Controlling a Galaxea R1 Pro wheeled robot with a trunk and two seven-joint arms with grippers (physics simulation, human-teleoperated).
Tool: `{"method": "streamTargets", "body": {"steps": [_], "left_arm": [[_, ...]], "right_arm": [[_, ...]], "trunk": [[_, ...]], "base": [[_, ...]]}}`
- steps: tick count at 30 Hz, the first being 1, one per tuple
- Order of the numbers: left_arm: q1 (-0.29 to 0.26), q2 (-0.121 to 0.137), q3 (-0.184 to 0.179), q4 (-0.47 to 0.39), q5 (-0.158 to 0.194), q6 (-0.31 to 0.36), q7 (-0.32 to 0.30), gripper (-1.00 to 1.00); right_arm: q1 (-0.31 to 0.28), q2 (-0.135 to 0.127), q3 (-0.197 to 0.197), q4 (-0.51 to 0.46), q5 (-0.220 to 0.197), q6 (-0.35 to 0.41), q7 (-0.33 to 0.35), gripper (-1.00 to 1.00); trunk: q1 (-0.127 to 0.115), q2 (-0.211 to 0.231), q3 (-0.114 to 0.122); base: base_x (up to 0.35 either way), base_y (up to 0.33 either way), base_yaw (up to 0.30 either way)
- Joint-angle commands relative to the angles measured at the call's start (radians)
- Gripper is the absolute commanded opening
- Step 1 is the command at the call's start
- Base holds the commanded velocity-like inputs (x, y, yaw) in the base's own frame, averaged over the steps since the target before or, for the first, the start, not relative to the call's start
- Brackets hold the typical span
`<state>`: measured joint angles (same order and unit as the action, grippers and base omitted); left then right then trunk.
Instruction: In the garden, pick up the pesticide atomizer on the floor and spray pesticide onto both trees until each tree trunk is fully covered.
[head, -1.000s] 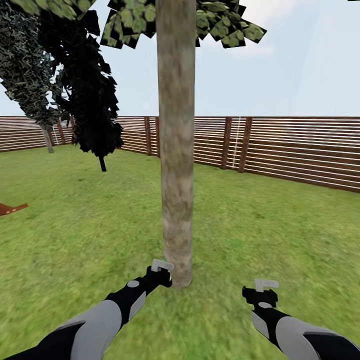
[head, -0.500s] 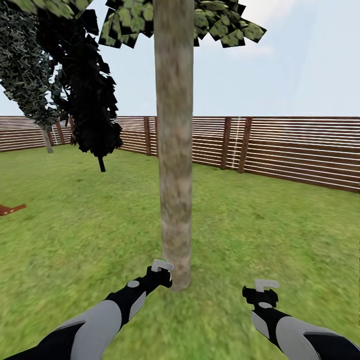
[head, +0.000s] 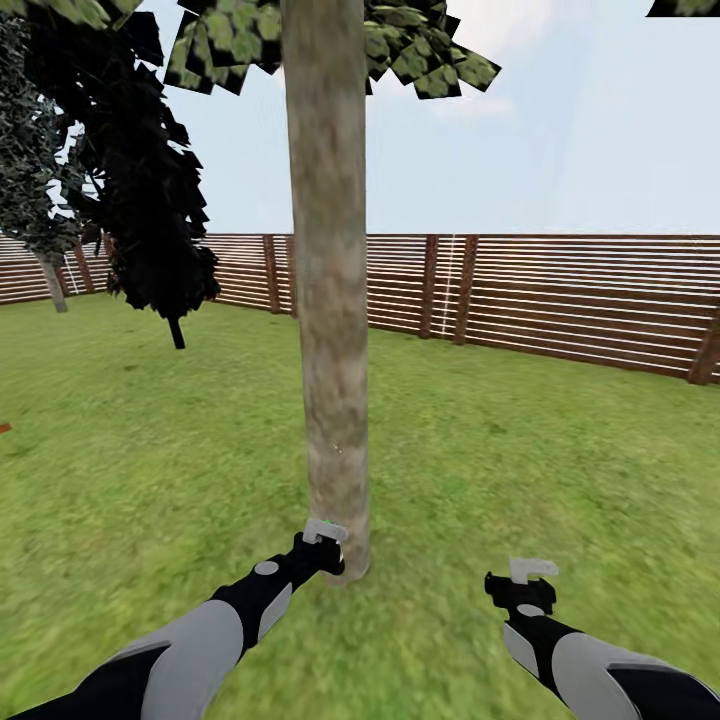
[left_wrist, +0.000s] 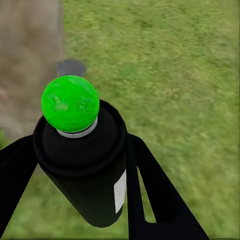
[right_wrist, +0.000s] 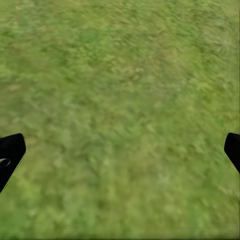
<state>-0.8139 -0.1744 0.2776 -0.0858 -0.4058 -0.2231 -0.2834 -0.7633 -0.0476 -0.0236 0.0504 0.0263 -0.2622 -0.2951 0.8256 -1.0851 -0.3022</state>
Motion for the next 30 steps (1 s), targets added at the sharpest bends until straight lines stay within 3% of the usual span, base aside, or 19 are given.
{"method": "streamTargets", "body": {"steps": [1,12,15,17,19,22,27,30], "left_arm": [[-0.001,0.0,0.009,0.0,-0.008,-0.002,-0.003,-1.0],[-0.001,0.0,0.007,-0.009,-0.002,0.01,0.0,-1.0],[-0.001,0.0,0.017,-0.122,0.048,0.162,-0.001,-1.0],[-0.001,0.0,0.024,-0.289,0.107,0.39,-0.008,-1.0],[-0.001,0.0,0.029,-0.425,0.14,0.533,-0.041,-1.0],[-0.001,0.0,0.03,-0.479,0.152,0.588,-0.069,-1.0],[-0.001,0.0,0.028,-0.493,0.155,0.602,-0.079,-1.0],[-0.001,0.0,0.008,-0.509,0.155,0.612,-0.077,-1.0]], "right_arm": [[-0.002,0.001,-0.002,0.005,0.003,-0.008,-0.003,1.0],[0.001,0.001,-0.002,0.005,0.003,-0.008,-0.001,1.0],[0.003,0.0,-0.002,0.005,0.003,-0.008,-0.001,1.0],[0.004,0.0,-0.002,0.005,0.003,-0.008,-0.001,1.0],[0.004,0.0,-0.002,0.005,0.003,-0.008,-0.001,1.0],[0.004,0.0,-0.002,0.005,0.003,-0.008,-0.001,1.0],[0.004,0.0,-0.002,0.005,0.003,-0.008,-0.001,1.0],[0.004,0.0,-0.002,0.005,0.003,-0.008,-0.001,1.0]], "trunk": [[0.0,-0.001,-0.001],[0.0,-0.001,-0.001],[0.0,-0.001,-0.001],[0.0,-0.001,-0.001],[0.0,-0.001,-0.001],[0.0,-0.001,-0.001],[0.0,-0.001,-0.001],[0.0,-0.001,-0.001]], "base": [[0.005,0.266,-0.002],[0.001,0.035,0.107],[0.0,0.0,0.006],[0.0,0.0,0.002],[0.0,0.0,0.001],[-0.079,0.0,0.0],[-0.21,0.022,0.0],[-0.074,0.01,0.0]]}}
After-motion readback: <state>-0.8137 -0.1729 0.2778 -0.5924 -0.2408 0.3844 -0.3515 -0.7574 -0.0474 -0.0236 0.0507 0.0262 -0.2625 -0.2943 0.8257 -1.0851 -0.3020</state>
